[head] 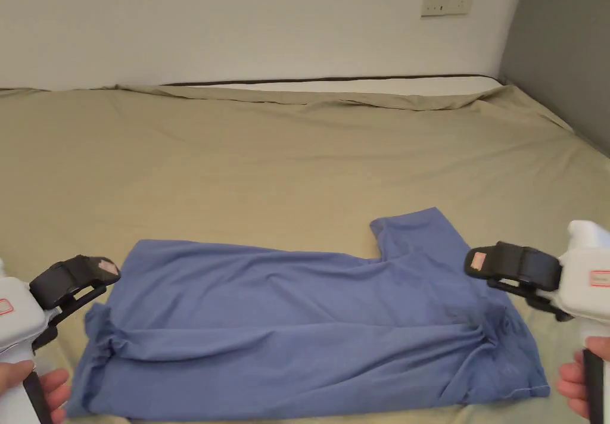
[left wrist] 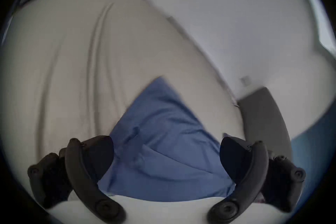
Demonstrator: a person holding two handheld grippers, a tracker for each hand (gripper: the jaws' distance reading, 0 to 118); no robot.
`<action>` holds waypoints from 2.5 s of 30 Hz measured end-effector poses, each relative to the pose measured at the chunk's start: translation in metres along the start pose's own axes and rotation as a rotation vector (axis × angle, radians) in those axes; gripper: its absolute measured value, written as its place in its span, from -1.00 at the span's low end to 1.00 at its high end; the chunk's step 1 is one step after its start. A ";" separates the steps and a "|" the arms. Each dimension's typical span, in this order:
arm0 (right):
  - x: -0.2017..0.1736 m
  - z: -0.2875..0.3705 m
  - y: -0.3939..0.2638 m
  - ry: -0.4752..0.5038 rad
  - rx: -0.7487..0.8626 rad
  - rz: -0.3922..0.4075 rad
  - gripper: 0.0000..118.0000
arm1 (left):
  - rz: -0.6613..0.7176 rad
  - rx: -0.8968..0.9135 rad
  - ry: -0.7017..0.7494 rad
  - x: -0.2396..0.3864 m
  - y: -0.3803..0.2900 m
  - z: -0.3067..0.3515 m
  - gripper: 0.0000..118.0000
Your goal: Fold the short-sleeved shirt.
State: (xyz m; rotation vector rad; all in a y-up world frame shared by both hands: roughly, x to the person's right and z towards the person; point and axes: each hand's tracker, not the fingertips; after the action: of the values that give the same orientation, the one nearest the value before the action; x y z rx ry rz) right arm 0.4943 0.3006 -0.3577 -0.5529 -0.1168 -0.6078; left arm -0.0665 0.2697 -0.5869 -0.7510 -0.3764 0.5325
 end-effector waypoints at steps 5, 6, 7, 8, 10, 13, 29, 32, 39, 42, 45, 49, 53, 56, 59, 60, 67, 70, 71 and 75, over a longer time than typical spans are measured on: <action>-0.072 0.093 -0.071 -0.112 0.103 0.288 0.59 | -0.342 0.076 0.136 0.025 -0.062 0.104 0.85; -0.079 0.099 -0.092 -0.125 0.124 0.325 -0.29 | -0.384 0.045 0.155 0.026 -0.075 0.111 0.15; -0.084 0.103 -0.111 -0.151 0.125 0.348 -0.93 | -0.384 -0.006 0.161 0.023 -0.089 0.114 -0.76; -0.088 0.105 -0.129 -0.188 0.095 0.349 -0.94 | -0.377 -0.015 0.205 0.022 -0.102 0.116 -1.00; -0.088 0.103 -0.153 -0.108 0.025 0.265 -0.93 | -0.364 -0.045 0.209 0.015 -0.120 0.116 -1.00; -0.083 0.100 -0.159 -0.037 -0.017 0.215 -0.93 | -0.400 -0.103 0.243 0.008 -0.119 0.094 -1.00; -0.046 0.061 -0.138 -0.166 -0.067 0.225 -0.93 | -0.620 -0.321 0.522 -0.033 -0.091 -0.089 0.97; -0.031 0.051 -0.135 -0.268 -0.120 0.226 -0.93 | -0.816 -0.277 0.399 -0.007 -0.101 -0.073 -0.73; 0.030 0.021 -0.102 -0.289 -0.153 0.233 -0.92 | -0.556 -0.239 0.220 0.005 -0.075 -0.038 -0.83; 0.064 -0.010 -0.076 -0.298 -0.221 0.168 1.00 | -0.531 -0.219 0.216 0.003 -0.060 -0.026 -0.83; 0.091 -0.054 -0.063 -0.356 -0.311 0.170 0.97 | -0.562 -0.226 0.220 0.002 -0.057 -0.028 -0.83; 0.099 -0.095 -0.068 -0.444 -0.432 0.248 0.76 | -0.596 -0.263 0.260 0.006 -0.072 -0.032 -0.83; 0.082 -0.094 -0.068 -0.489 -0.450 0.249 0.31 | -0.465 -0.304 0.219 -0.008 -0.072 -0.034 -0.83; 0.070 -0.081 -0.063 -0.353 -0.478 0.232 -0.92 | -0.369 -0.314 0.150 -0.018 -0.065 -0.026 -0.86; 0.060 -0.047 -0.052 -0.328 -0.472 0.278 -0.92 | -0.503 -0.325 0.204 -0.017 -0.059 -0.015 -0.88; 0.059 -0.037 -0.046 -0.317 -0.467 0.262 -0.92 | -0.499 -0.325 0.190 -0.017 -0.056 -0.007 -0.88; 0.050 0.019 -0.045 -0.347 -0.568 0.296 -0.93 | -0.459 -0.433 0.137 -0.022 -0.049 0.050 -0.88; 0.054 0.032 -0.076 -0.375 -0.606 0.291 -0.92 | -0.444 -0.488 0.156 -0.034 -0.069 0.070 -0.88; 0.058 0.034 -0.086 -0.379 -0.618 0.278 -0.92 | -0.435 -0.504 0.157 -0.039 -0.078 0.074 -0.88; 0.070 0.027 -0.125 -0.409 -0.666 0.253 -0.92 | -0.463 -0.590 0.243 -0.059 -0.118 0.071 -0.88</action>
State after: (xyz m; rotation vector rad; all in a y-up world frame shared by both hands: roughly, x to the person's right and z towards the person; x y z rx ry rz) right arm 0.4820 0.1941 -0.2589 -1.3159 -0.2279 -0.2663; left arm -0.1125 0.2018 -0.4609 -1.2387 -0.4681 -0.1230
